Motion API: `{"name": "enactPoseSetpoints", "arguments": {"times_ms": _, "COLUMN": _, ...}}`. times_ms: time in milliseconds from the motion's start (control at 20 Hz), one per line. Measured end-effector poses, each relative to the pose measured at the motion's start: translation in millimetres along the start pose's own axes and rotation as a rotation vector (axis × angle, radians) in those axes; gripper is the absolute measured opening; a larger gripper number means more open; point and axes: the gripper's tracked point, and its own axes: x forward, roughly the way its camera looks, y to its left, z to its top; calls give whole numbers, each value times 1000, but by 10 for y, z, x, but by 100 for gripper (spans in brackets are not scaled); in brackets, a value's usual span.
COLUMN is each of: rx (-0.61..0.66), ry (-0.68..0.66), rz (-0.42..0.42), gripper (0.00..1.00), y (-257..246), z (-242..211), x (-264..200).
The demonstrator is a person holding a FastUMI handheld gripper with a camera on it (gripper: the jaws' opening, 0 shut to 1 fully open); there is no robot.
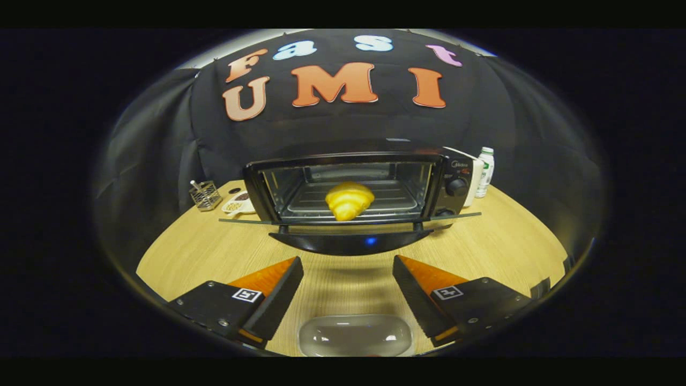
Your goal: Open the toaster oven, put the food inside, and close the toaster oven door.
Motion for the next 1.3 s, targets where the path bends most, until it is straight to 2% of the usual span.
{"name": "enactPoseSetpoints", "arguments": {"times_ms": 900, "rx": -42, "ry": -90, "rz": -36, "gripper": 100, "y": -48, "z": 937, "x": 597}}
{"name": "enactPoseSetpoints", "arguments": {"times_ms": 1000, "rx": -34, "ry": -64, "rz": -34, "gripper": 100, "y": -49, "z": 882, "x": 581}}
{"name": "enactPoseSetpoints", "arguments": {"times_ms": 1300, "rx": -30, "ry": -121, "rz": -20, "gripper": 100, "y": -94, "z": 1088, "x": 149}}
